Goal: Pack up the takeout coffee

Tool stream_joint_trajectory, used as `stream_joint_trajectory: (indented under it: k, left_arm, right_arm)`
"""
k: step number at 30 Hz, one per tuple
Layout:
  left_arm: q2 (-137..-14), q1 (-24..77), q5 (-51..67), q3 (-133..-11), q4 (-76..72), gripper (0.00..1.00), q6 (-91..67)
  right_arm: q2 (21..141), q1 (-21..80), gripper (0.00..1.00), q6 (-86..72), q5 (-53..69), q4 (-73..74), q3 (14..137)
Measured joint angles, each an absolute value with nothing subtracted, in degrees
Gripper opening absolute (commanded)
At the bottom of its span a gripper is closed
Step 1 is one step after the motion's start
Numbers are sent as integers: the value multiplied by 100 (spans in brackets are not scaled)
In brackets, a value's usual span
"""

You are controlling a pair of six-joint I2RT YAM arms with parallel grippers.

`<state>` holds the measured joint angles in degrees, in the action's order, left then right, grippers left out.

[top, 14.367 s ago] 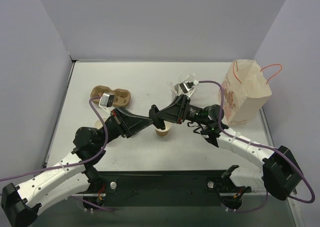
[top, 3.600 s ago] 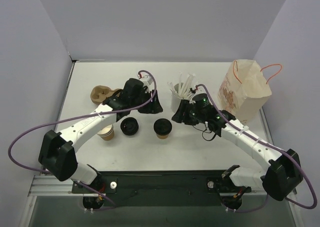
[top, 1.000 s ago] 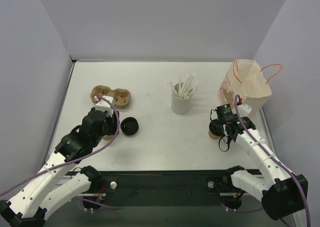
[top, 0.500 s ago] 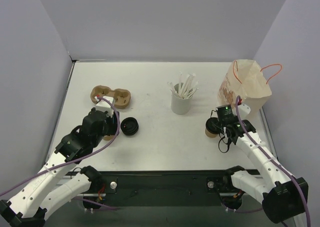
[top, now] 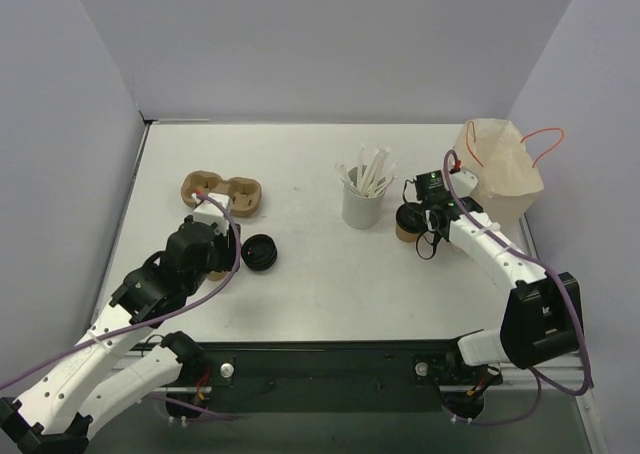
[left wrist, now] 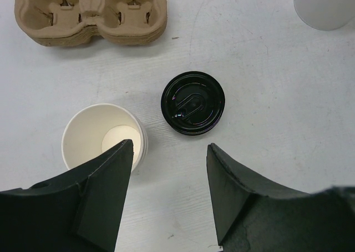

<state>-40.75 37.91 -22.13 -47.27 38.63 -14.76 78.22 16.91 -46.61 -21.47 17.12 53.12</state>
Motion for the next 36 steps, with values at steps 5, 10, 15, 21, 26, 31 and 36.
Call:
stream_joint_trajectory:
  k: [5,10,15,21,26,31,36]
  left_arm:
    - [-4082,3859,-2248,-4727,3863,65,-1476]
    - [-4123,3913,-2259,-4727,3863,65,-1479]
    - [-4163,4007,-2261,-4727,3865,65,-1476]
    - [-4165,4097,-2270,-4727,3863,65,-1446]
    - [-4160,4158,-2268,-4727,3863,65,-1428]
    - [-4128,4160,-2265,-4727,3863,65,-1415]
    - [-4125,4169,-2252,-4727,3861,65,-1387]
  right_arm:
    - [8154,1647,12,-4639,-2091,1555,5568]
    - [8239,1640,27,-4582,-1981,1525,5647]
    - [8241,1634,37,-4305,-1903,1872,5955]
    - [8020,1616,36,-3684,-1737,2233,6650]
    - [7555,1616,40,-2709,-803,2576,7212]
    - [6845,1623,48,-1750,-220,2947,7874]
    - [6337,1498,83,-902,-537,3111,8558]
